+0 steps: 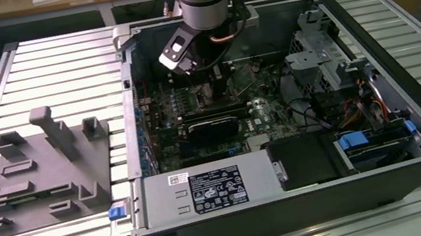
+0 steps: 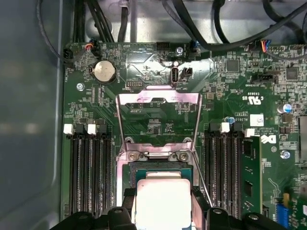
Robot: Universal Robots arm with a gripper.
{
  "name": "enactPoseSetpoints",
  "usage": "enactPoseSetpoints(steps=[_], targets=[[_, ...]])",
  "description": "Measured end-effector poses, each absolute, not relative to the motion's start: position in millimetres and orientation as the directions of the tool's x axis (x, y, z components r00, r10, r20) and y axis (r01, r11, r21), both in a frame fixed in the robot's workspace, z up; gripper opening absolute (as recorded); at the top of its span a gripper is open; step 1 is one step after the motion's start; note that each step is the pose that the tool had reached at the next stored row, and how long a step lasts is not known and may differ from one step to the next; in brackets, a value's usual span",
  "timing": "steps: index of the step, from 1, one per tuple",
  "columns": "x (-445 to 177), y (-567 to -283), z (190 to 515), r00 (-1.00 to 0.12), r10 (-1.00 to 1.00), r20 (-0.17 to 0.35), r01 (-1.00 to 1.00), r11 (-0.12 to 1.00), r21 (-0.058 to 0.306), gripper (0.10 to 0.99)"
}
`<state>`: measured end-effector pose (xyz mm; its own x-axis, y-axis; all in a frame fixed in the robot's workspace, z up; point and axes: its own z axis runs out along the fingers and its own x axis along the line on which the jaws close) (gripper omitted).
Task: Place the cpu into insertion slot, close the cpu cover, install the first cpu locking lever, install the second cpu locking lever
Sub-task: 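Place the cpu into insertion slot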
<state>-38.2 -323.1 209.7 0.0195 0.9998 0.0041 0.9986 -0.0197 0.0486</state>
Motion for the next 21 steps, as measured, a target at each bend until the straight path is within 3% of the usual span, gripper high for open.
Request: enactPoseSetpoints(steps=[21], targets=[[-39, -321, 195, 0.052, 0.999, 0.008, 0.997, -0.052, 0.048, 0.537]])
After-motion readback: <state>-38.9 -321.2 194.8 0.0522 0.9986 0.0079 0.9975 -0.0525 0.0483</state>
